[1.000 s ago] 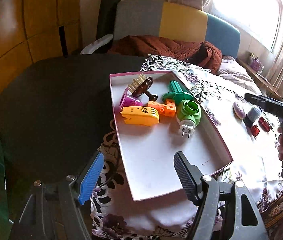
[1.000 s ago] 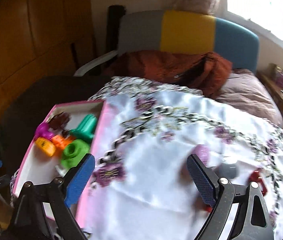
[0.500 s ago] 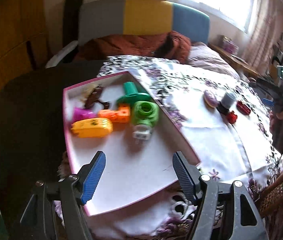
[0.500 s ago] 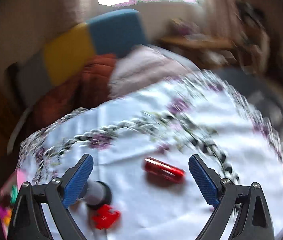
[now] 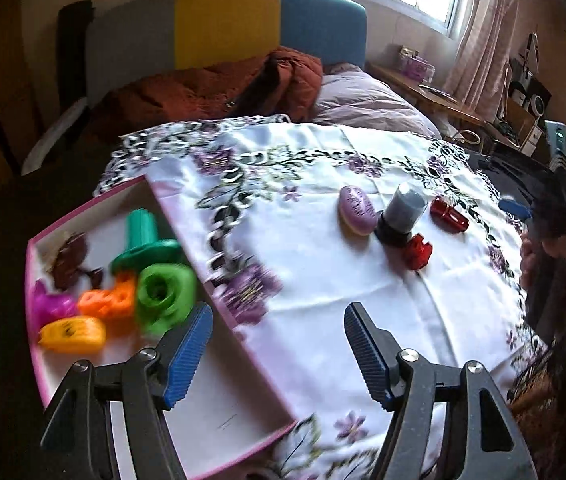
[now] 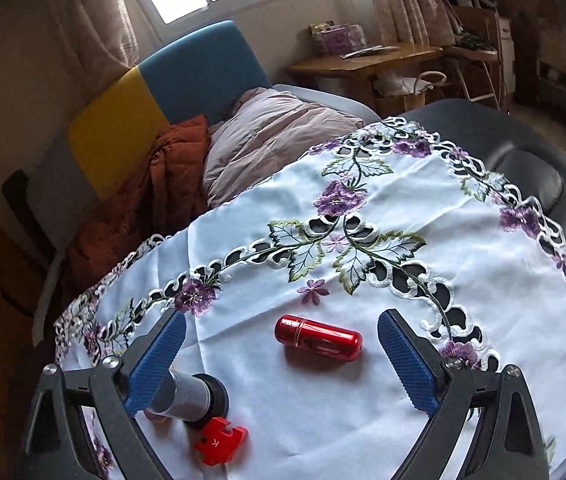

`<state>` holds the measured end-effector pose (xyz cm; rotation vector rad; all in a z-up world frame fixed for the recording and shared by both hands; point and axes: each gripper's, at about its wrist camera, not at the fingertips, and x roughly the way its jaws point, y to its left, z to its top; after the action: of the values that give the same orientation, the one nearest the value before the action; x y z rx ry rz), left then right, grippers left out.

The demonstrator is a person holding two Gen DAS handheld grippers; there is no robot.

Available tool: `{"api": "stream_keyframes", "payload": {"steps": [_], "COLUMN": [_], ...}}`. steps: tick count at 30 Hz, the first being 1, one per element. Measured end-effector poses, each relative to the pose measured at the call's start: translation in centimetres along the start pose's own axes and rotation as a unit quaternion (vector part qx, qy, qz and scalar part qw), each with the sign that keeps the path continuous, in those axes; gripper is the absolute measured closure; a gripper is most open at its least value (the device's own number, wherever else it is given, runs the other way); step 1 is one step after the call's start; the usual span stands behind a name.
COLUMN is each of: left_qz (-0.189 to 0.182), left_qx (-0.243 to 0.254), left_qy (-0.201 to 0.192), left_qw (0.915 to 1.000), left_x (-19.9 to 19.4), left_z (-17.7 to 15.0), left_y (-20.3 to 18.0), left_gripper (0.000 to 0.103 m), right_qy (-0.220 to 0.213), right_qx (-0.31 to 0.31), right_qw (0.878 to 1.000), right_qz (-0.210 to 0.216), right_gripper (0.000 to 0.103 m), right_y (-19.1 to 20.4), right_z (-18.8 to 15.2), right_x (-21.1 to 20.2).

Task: Organize rigid objects
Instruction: 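Reach the left gripper to the purple egg-shaped soap and close on it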

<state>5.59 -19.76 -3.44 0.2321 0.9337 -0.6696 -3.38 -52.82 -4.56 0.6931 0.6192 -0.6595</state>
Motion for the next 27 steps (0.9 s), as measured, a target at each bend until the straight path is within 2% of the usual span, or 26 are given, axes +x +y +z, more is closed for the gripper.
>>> {"api": "stream_keyframes", "payload": {"steps": [6,12,19,24,27], "left_qz": [-0.008,-0.022,-0.041,-0.055,-0.064], "left_qx": [-0.008,-0.013,-0.008,-0.012,-0.018], "left_qy": [0.022,0.035,0.051,0.072,0.078], "left_qw": [0.9997,0.9990,0.9978,0.9958,0.9948], "left_x": [4.1,8.0,12.4,15.6,16.8], "left_z": [2.9,5.9,9.4,10.5,10.8], "left_y": [-1.9,-3.7,-6.0,-6.5,-6.6], "left_gripper": [0.033,0.042,0.042,0.042,0.042], "right_qy": [0.007,0.005,0.014,-0.006,-0.005], "right_qx": [0.018,0.023,0.037,0.073,0.099], "right_qw": [1.000,1.000,0.999,0.997,0.995], "right_qz": [0.007,0.014,0.028,0.026,0.026], "right_gripper": [0.005,0.005,0.005,0.005,0.005], "right_y": [-0.6,-0.6,-1.0,-2.3,-3.3], "right_z": [0.3,0.3,0.4,0.8,0.9], "right_x": [0.1,0.0,0.3,-0.4,-0.4]}}
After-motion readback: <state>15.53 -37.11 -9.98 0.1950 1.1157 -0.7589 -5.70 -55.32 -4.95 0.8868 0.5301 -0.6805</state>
